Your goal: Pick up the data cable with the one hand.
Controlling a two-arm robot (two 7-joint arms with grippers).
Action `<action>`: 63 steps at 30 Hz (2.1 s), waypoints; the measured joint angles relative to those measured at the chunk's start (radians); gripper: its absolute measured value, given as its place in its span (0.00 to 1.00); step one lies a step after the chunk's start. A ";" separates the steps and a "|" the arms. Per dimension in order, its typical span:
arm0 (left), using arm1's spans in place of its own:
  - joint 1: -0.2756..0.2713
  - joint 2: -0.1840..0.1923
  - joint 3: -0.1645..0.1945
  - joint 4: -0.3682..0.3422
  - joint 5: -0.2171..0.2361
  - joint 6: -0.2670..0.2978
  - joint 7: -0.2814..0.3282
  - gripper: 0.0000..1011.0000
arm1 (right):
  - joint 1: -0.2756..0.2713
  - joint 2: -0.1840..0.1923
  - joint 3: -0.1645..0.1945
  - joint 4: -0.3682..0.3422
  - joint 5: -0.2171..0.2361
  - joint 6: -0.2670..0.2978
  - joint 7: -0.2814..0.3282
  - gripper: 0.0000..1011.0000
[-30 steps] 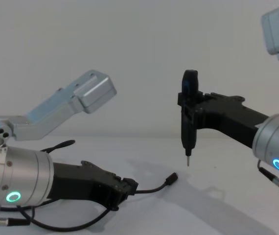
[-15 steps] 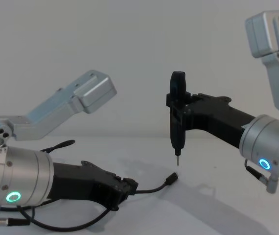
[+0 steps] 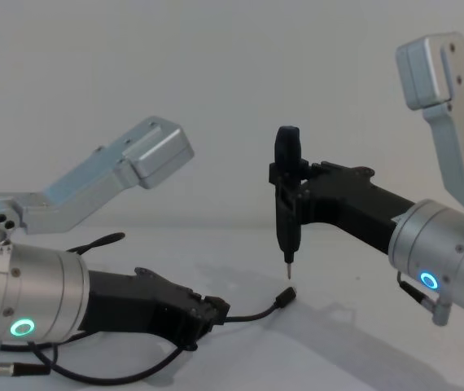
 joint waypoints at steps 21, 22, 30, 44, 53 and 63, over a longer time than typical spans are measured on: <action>0.000 0.000 0.000 0.000 0.000 0.000 0.000 0.02 | 0.034 -0.013 0.024 0.091 0.003 -0.032 0.034 0.27; 0.000 0.000 0.000 0.000 0.000 0.000 0.000 0.02 | 0.035 -0.014 0.025 0.094 0.003 -0.033 0.035 0.27; 0.000 0.000 0.000 0.000 0.000 0.000 0.000 0.02 | 0.036 -0.016 0.027 0.108 0.003 -0.037 0.043 0.27; 0.000 0.000 0.000 0.000 0.000 0.000 0.000 0.02 | 0.027 -0.017 0.025 0.099 0.003 -0.036 0.047 0.27; 0.000 0.000 0.000 0.000 0.000 0.000 0.000 0.02 | 0.024 -0.018 0.024 0.094 0.003 -0.034 0.047 0.27; 0.000 0.000 0.000 0.000 0.000 0.000 0.000 0.02 | 0.023 -0.018 0.024 0.091 0.002 -0.033 0.047 0.27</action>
